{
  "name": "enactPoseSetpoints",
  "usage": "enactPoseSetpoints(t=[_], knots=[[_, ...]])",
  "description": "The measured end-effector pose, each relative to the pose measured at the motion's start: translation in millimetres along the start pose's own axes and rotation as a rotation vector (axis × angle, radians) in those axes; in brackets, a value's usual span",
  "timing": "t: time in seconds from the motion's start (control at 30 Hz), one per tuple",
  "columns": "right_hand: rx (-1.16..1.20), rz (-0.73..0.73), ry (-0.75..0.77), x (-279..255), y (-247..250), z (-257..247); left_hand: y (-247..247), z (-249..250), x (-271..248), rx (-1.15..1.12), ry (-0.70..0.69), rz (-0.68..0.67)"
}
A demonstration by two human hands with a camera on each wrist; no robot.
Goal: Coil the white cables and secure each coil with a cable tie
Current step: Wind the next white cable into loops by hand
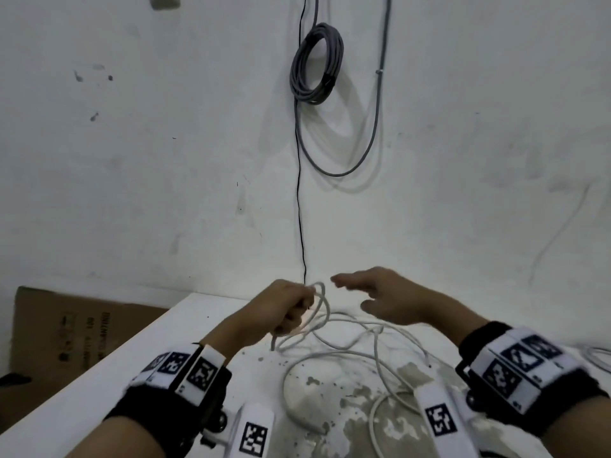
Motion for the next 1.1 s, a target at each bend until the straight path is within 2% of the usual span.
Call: enactPoseSetpoints(t=[0.07, 0.13, 0.23, 0.33, 0.4, 0.53, 0.7, 0.73, 0.8, 0.87, 0.93, 1.0, 1.1], knots=[[0.142, -0.011, 0.053, -5, -18, -7, -1, 7, 2, -0.242, -0.001, -0.004], [0.226, 0.059, 0.086, -8, -22, -8, -4, 10, 2, -0.474, 0.017, -0.057], [0.39, 0.175, 0.055, -13, -21, -4, -4, 14, -3, -0.72, 0.017, -0.137], [0.613, 0.18, 0.015, -20, -29, -4, -7, 21, -7, -0.927, -0.04, -0.347], [0.638, 0.184, 0.014, -23, -35, -10, -7, 24, -9, -1.006, -0.063, -0.438], [0.778, 0.348, 0.013, -28, -19, -12, -4, 20, -11, -0.894, -0.06, -0.391], [0.671, 0.616, 0.034, -33, 2, 6, -2, 6, -16, -0.742, 0.097, -0.27], [0.638, 0.646, 0.033, -33, 2, 8, -3, 5, -17, -0.679, 0.11, -0.271], [0.556, 0.692, 0.037, -35, 0, 13, -8, 7, -21, -0.6, 0.113, -0.355], [0.385, 0.686, 0.079, -35, -5, 10, -13, 12, -23, -0.679, 0.075, -0.471], [0.16, 0.621, 0.178, -32, -17, -1, -16, 21, -27, -0.852, -0.01, -0.589], [0.063, 0.565, 0.242, -28, -29, -8, -12, 31, -31, -0.91, -0.13, -0.588], [0.035, 0.551, 0.225, -23, -42, 3, -14, 41, -33, -1.024, -0.226, -0.588]])
Point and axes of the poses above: each hand's wrist, its own x-axis towards the middle knuckle, its own y-axis out of the back of the hand, z = x × y, the point moved 7 cm from there along x, towards the middle knuckle, and after that the axes turned 6 degrees about x, right-handed, at the moved point
